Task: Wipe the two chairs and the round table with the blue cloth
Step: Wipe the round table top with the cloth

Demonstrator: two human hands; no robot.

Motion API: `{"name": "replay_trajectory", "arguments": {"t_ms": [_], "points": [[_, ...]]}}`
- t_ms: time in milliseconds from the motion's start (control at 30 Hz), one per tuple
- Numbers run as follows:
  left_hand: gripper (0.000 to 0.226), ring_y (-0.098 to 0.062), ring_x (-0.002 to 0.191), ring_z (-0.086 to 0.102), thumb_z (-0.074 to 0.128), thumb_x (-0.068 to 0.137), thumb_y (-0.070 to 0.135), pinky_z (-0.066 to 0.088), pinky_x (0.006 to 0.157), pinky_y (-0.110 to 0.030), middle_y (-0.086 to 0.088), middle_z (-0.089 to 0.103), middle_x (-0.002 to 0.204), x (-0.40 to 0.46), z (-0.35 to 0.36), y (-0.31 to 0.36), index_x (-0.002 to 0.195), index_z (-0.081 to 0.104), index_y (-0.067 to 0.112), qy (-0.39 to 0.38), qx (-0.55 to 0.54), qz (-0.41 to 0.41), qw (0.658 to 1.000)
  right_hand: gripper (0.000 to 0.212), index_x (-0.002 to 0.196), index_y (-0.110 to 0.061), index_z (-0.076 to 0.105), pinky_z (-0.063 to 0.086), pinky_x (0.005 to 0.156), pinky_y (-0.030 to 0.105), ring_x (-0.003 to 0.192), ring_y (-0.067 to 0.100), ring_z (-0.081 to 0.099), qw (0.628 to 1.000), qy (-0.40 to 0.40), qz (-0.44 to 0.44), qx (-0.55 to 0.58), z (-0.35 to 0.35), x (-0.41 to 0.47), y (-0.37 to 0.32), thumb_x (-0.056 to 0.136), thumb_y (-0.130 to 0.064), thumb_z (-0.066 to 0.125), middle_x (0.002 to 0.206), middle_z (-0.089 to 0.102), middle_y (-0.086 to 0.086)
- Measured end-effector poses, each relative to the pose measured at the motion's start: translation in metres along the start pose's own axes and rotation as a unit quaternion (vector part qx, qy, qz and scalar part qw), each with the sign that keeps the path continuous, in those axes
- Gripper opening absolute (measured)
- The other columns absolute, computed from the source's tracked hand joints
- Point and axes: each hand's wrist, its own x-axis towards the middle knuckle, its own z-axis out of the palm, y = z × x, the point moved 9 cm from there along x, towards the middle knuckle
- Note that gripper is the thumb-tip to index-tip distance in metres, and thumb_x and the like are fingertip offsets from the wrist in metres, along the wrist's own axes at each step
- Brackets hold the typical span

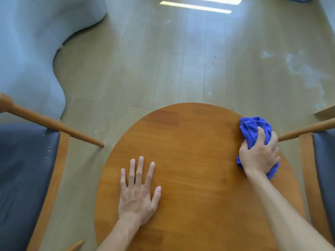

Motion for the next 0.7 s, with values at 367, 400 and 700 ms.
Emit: {"name": "replay_trajectory", "arguments": {"t_ms": [367, 400, 700], "points": [[0.070, -0.036, 0.146, 0.017, 0.033, 0.088, 0.051, 0.019, 0.113, -0.060, -0.016, 0.020, 0.159, 0.000, -0.004, 0.001, 0.147, 0.035, 0.015, 0.012, -0.009, 0.003, 1.000, 0.054, 0.128, -0.024, 0.058, 0.043, 0.081, 0.043, 0.111, 0.036, 0.053, 0.919, -0.116, -0.371, 0.065, 0.053, -0.147, -0.275, 0.074, -0.023, 0.061, 0.146, 0.044, 0.012], [0.070, -0.036, 0.146, 0.017, 0.033, 0.088, 0.051, 0.019, 0.113, -0.060, -0.016, 0.021, 0.158, 0.000, -0.005, 0.001, 0.147, 0.036, 0.015, 0.013, -0.009, 0.002, 1.000, 0.052, 0.126, -0.023, 0.061, 0.045, 0.079, 0.043, 0.107, 0.036, 0.056, 0.899, -0.132, -0.411, 0.071, 0.052, -0.151, -0.276, 0.073, -0.022, 0.062, 0.144, 0.048, 0.012], [0.072, -0.034, 0.149, 0.006, 0.028, 0.090, 0.055, 0.008, 0.117, -0.057, -0.012, 0.007, 0.162, -0.001, -0.003, 0.001, 0.153, 0.023, 0.021, 0.015, 0.004, 0.004, 1.000, 0.054, 0.131, -0.012, 0.056, 0.045, 0.087, 0.054, 0.113, 0.047, 0.051, 0.977, -0.029, -0.210, -0.010, -0.014, -0.018, 0.004, 0.079, -0.025, 0.056, 0.145, 0.042, 0.020]]}}
